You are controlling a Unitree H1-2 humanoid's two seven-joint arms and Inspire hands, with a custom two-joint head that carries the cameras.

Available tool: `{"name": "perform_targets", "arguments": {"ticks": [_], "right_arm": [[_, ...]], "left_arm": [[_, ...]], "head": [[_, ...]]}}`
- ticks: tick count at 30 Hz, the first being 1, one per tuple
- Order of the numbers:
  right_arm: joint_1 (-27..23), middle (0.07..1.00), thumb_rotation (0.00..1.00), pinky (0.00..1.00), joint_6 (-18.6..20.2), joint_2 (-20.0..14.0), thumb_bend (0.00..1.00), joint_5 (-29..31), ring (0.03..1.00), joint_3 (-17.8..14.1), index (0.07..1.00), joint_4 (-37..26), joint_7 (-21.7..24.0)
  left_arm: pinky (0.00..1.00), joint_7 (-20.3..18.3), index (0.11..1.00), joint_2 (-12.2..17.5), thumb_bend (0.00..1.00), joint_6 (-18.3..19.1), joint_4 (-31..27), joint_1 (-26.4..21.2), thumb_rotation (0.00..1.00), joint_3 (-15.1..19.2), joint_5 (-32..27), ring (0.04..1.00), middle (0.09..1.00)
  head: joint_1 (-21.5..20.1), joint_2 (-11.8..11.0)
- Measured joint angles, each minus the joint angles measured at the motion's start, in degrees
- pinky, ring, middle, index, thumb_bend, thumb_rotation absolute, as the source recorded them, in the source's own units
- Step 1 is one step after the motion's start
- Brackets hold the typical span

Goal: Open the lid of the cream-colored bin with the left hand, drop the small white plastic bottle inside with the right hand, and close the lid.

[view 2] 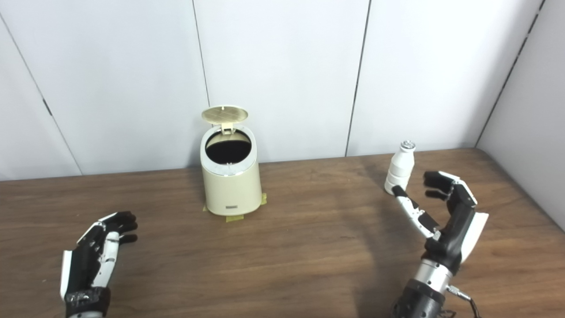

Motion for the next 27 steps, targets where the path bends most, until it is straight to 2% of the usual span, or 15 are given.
{"name": "perform_targets", "arguments": {"ticks": [3, 5, 8, 12, 14, 18, 27], "right_arm": [[-0.1, 0.989, 0.37, 0.98, 2.4, -1.1, 0.83, 0.0, 0.996, 0.2, 0.994, 0.0, 1.7], [-0.2, 0.998, 0.35, 0.99, 4.0, -2.1, 0.81, -0.1, 0.997, 0.5, 0.999, -0.2, 3.0], [-0.8, 0.981, 0.34, 0.93, 6.4, -3.9, 0.81, -0.1, 0.967, 0.8, 0.992, -0.6, 4.8], [-2.9, 0.958, 0.32, 0.84, 13.8, -4.9, 0.84, -0.3, 0.925, 0.9, 0.971, -1.5, 6.4], [-4.0, 0.968, 0.31, 0.84, 15.8, -5.0, 0.84, -0.4, 0.933, 1.0, 0.982, -1.4, 7.0], [-5.7, 0.994, 0.30, 0.84, 17.6, -6.2, 0.86, 0.6, 0.948, 1.6, 1.000, 0.6, 9.0], [-9.3, 0.999, 0.26, 0.86, 21.4, -9.8, 0.84, 0.5, 0.966, 2.4, 1.000, 8.8, 10.2]], "left_arm": [[0.63, 0.0, 0.678, 0.0, 0.15, 0.0, 0.0, 0.0, 0.53, 0.0, 0.0, 0.691, 0.693], [0.62, 0.0, 0.677, 0.0, 0.15, 0.0, 0.0, 0.0, 0.53, 0.0, 0.0, 0.689, 0.690], [0.62, 0.0, 0.678, 0.1, 0.15, 0.0, 0.0, 0.0, 0.52, 0.0, 0.0, 0.688, 0.690], [0.62, -0.1, 0.677, 0.1, 0.15, 0.0, 0.0, 0.0, 0.49, 0.0, 0.0, 0.689, 0.689], [0.62, -0.1, 0.676, 0.1, 0.15, 0.0, 0.0, 0.0, 0.48, -0.1, -0.1, 0.687, 0.688], [0.63, -0.1, 0.678, 0.1, 0.15, 0.0, 0.0, 0.0, 0.48, -0.1, -0.1, 0.688, 0.688], [0.63, -0.1, 0.679, 0.3, 0.17, 0.1, 0.0, 0.1, 0.50, -0.2, 0.0, 0.690, 0.690]], "head": [[-0.1, 0.2], [-0.1, 0.2], [-0.1, 0.2], [-0.2, 0.2], [-0.2, 0.2], [-0.3, 0.1], [-0.5, 0.3]]}}
